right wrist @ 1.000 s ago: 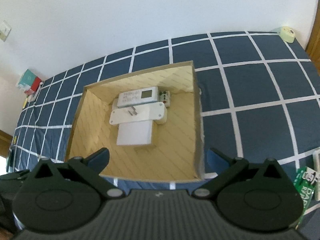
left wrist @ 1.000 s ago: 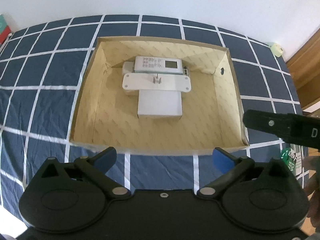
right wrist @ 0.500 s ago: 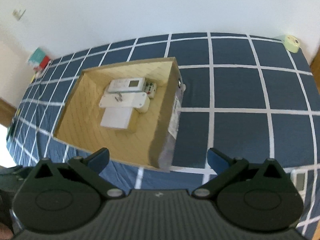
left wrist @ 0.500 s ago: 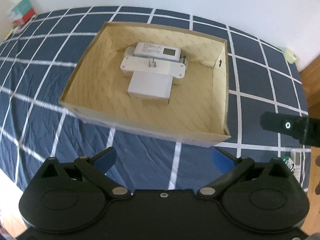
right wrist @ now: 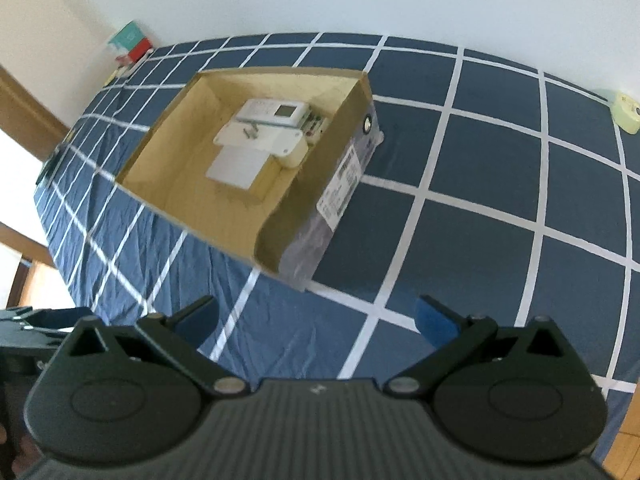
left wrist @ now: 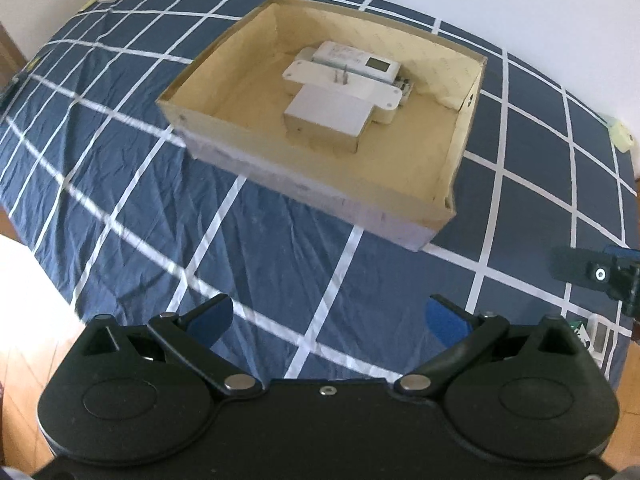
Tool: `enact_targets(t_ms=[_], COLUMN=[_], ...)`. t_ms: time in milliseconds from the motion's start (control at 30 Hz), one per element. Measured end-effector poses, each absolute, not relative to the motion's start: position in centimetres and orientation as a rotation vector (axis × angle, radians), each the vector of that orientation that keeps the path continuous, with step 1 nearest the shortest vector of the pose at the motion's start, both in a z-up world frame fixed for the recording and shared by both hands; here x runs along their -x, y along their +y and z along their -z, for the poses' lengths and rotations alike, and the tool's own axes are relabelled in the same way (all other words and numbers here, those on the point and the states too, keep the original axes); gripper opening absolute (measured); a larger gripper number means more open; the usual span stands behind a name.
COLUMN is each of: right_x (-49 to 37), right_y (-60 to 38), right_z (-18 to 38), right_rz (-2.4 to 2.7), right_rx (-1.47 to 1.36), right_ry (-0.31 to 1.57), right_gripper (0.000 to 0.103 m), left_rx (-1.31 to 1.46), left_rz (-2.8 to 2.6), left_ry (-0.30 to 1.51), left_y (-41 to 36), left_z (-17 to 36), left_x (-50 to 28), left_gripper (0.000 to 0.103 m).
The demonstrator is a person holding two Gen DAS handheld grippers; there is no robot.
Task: Organize objects
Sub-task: 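Move the right gripper out of the box toward the green DARLIE toothpaste box, then grasp the DARLIE toothpaste box with the left gripper while the right gripper grasps its end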
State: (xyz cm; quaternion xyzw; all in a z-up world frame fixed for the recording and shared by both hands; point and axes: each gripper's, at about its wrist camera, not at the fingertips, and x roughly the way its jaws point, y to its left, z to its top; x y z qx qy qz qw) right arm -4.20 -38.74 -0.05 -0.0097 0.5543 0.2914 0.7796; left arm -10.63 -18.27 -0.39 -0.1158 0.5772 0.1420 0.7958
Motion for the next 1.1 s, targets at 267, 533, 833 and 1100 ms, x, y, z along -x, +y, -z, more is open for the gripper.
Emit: enact_targets(t_ms=[267,533,833,1100], right_x=[6.6,10.8,14.0,12.6], right_y=[-41.1,-44.8,-48.2,-49.6], right_z=[0.3,-0.7,-0.8,1.3], right_rz=[-0.685,-0.663,-0.658,-0.698], right_rx=[0.070,0.094,0.146,0.223], right_ry=[1.204,1.188,1.203,1.244], right_gripper=[0.103,0.103,0.103,0.103], left_rx=[0.280,0.299,0.344,0.453], left_rz=[-0.349,-0.367,-0.392,-0.466], left_ry=[1.217,1.200,1.200,1.228], left_y=[-19.4,-21.5,-24.1,-26.6], left_z=[0.3,-0.3,-0.1,2.3], left_x=[14.6,20.1,23.7,24.6], left_gripper=[0.103,0.103,0.103,0.103])
